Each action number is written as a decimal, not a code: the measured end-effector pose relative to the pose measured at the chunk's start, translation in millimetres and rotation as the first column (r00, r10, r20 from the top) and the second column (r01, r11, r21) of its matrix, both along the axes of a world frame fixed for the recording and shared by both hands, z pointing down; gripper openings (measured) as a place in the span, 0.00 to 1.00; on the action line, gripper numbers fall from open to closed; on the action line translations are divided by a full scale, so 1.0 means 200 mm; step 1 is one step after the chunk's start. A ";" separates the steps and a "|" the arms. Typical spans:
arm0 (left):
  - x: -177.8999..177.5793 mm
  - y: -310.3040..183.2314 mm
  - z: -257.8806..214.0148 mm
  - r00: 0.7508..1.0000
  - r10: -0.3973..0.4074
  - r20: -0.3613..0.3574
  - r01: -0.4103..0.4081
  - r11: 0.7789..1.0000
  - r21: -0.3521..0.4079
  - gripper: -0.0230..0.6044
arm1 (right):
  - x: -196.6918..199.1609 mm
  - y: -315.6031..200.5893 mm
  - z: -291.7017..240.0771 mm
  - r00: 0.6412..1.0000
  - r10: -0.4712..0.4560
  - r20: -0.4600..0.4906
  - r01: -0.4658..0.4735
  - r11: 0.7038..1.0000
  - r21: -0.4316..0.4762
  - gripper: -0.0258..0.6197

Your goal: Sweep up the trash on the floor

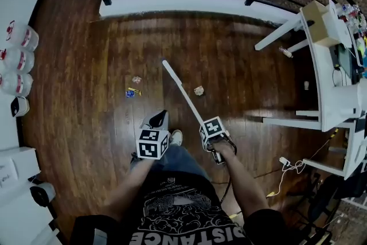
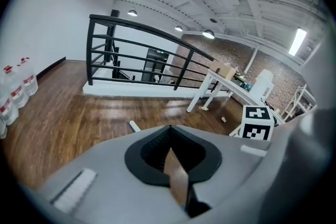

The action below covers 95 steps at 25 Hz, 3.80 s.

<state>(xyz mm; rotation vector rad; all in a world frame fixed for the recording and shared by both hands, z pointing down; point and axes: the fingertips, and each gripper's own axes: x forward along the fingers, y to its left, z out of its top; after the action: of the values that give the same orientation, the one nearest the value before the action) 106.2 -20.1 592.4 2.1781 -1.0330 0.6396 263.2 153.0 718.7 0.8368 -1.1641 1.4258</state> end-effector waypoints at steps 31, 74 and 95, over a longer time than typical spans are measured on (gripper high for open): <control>0.34 0.17 -0.02 0.935 0.324 0.147 -0.332 0.943 0.032 0.05 | 0.70 0.45 0.28 0.951 0.166 -0.261 -0.213 0.963 -0.164 0.11; -1.43 -0.16 0.17 0.997 0.073 -0.017 -0.074 0.996 -0.042 0.05 | -1.73 -0.08 0.12 0.919 0.393 0.037 -0.375 0.897 -0.233 0.14; -1.56 -0.25 0.21 0.996 -0.055 -0.069 0.050 0.996 -0.076 0.05 | -1.62 -0.35 -0.04 0.989 0.148 0.010 -0.147 0.985 -0.092 0.11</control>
<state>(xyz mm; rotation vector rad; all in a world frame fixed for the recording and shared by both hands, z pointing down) -206.0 -71.0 633.4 2.0877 -1.0104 0.5639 -60.4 82.1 711.1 0.8632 -1.0590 1.5972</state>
